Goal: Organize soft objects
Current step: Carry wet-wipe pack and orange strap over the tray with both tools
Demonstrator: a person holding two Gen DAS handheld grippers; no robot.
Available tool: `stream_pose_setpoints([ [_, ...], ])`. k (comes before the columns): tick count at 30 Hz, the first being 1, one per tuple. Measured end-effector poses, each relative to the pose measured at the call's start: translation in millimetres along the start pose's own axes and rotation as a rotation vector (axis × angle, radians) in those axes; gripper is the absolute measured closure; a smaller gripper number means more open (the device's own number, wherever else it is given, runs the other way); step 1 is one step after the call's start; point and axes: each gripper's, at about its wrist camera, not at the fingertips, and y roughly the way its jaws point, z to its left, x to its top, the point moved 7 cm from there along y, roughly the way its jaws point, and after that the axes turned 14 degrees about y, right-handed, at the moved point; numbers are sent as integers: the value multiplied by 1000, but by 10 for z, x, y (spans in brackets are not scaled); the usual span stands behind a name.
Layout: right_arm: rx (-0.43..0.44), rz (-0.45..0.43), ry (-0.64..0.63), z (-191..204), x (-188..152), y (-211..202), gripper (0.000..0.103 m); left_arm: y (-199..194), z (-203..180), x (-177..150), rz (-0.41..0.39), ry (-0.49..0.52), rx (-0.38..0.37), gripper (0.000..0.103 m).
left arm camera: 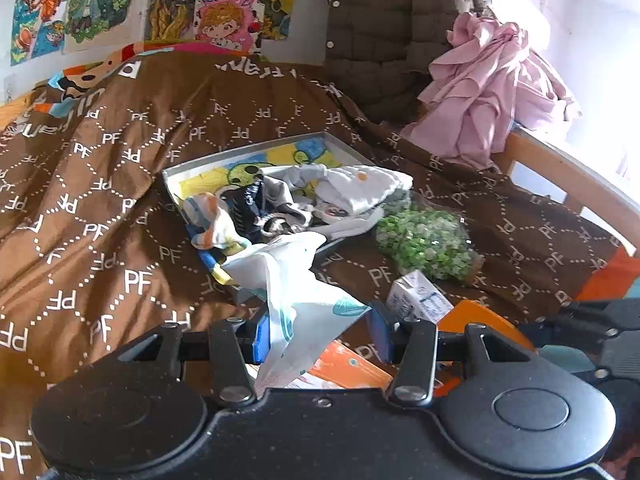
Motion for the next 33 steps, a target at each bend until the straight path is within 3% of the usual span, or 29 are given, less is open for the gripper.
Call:
stream_pose_setpoints([
  [5,9,-60,-69,49,211,115,62,138,132,75,-9,-26,32,53],
  [13,38,-147,-52,-61,683,460,62,504,524,327,-53,-114,107,53],
  [20,109,-333,-20,-171,1536,879,62,1010,987,934,-140,-151,165,52],
  [23,120,-320,40,-260,1823,1214,62,1313,1195,1105,-157,-202,185,52],
  [25,143,-326,100,-330,1973,1414,63,1520,1283,1133,-158,-251,159,52],
  [33,260,-301,296,-569,2288,2047,63,2168,1514,1173,-92,-229,136,52],
])
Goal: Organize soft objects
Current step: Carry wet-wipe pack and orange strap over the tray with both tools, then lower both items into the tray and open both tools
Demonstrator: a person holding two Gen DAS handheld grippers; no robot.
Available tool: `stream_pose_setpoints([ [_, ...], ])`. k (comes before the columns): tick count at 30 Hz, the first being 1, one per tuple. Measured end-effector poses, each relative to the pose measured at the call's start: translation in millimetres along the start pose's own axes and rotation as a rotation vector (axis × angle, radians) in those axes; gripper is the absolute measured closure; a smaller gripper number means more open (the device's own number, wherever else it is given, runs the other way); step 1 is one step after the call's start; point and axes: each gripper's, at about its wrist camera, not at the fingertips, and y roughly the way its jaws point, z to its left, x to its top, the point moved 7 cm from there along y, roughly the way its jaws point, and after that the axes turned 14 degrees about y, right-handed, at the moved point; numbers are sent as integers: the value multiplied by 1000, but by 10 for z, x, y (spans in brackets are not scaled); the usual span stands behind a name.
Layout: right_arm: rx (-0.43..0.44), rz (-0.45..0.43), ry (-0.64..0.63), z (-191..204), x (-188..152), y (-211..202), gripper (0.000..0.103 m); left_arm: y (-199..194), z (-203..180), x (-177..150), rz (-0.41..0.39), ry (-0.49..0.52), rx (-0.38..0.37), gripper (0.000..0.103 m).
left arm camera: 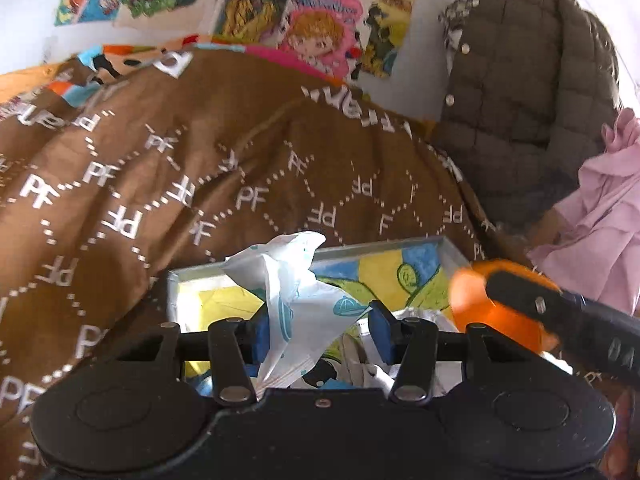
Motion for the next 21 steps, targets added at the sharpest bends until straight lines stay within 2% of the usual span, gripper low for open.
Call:
stream_pose_setpoints([
  [4,19,33,41,-26,-9,226,63,176,-22,-84,43,30,-10,52],
  [8,2,80,39,-78,-93,395,63,239,31,-183,71,0,-23,52],
  [12,-21,117,51,-147,-196,435,61,237,26,-237,82,4,-23,51],
  [16,-44,120,63,-200,-240,390,53,244,0,-265,105,12,-13,50],
  [21,-68,122,69,-283,-249,366,50,219,-35,-288,112,12,-2,48],
])
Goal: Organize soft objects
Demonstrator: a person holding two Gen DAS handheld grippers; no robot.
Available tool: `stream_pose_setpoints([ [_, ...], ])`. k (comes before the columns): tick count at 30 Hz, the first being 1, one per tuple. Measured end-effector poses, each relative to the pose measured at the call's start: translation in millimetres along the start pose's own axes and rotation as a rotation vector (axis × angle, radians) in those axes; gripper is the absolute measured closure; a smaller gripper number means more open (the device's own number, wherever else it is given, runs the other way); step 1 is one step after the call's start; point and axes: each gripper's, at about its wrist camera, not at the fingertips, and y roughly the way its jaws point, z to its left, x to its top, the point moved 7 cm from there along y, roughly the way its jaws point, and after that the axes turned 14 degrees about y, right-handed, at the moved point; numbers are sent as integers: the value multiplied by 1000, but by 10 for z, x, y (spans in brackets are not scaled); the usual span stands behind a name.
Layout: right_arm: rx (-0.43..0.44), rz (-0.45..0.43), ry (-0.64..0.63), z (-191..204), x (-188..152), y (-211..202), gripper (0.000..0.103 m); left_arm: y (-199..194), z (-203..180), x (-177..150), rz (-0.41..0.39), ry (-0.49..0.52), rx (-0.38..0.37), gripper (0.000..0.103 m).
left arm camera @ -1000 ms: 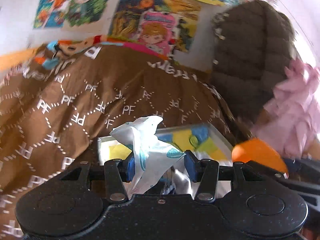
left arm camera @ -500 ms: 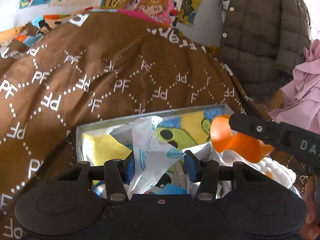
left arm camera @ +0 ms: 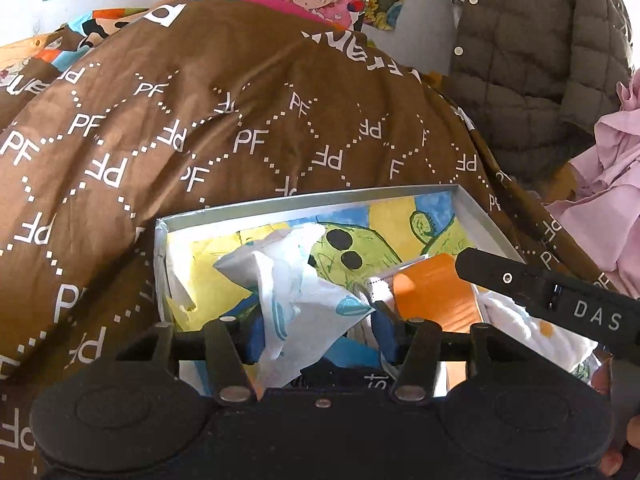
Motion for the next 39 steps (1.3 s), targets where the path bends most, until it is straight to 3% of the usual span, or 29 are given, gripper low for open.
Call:
stream_pose_setpoints([
  [6,-12,-8,-18,-41,-19,-125,41,-95,-24,8,-13,-1,13,37],
  [13,-11,-63,-54,-40,80,-498,22,-378,-62,51,-46,-9,22,28],
  [25,-12,-164,-74,23,115,-1516,1,-1369,-291,121,-162,3,63,14],
  [34,10,-212,-68,116,-53,-2261,0,-2138,-611,15,-234,68,65,2],
  [39,18,-229,-61,200,-241,-2614,0,-2510,-746,-125,-268,85,65,1],
])
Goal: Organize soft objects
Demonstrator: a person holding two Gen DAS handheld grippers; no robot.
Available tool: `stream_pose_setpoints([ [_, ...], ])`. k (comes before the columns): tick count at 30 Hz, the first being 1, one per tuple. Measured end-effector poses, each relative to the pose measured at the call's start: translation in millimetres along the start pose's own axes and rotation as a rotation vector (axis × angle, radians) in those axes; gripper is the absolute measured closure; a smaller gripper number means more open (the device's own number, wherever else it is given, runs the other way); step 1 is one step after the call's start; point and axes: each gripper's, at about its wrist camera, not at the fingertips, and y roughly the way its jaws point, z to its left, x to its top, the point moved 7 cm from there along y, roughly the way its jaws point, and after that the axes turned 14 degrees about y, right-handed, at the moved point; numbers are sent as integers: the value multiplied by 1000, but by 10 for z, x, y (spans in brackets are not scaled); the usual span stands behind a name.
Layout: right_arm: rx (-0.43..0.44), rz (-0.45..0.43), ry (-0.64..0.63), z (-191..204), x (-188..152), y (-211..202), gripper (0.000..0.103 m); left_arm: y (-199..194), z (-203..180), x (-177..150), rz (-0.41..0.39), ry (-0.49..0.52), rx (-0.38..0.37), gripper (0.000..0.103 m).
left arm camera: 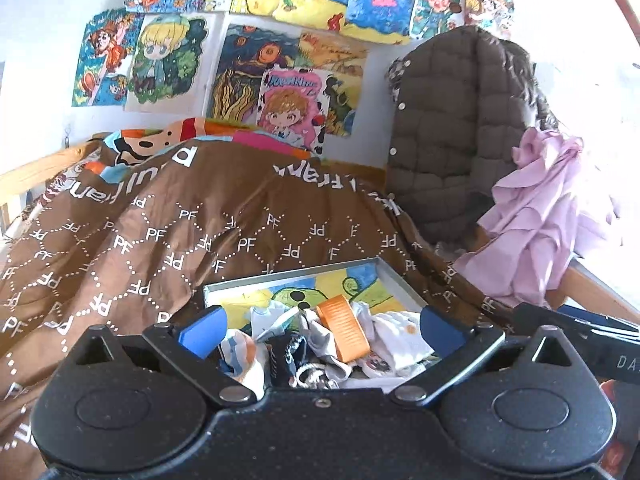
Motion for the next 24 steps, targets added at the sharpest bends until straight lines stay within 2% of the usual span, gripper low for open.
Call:
stream_pose_setpoints([
  [12,23,-6,-55,251,-303,-631,0,-722,-330,-424,7,114,15,1],
  [18,18,-8,-76,269,-463,-893,0,-920,-373,-694,25,77,35,1],
  [24,-1,8,-98,256,-623,-1047,0,-998,-447,-829,54,109,52,1],
])
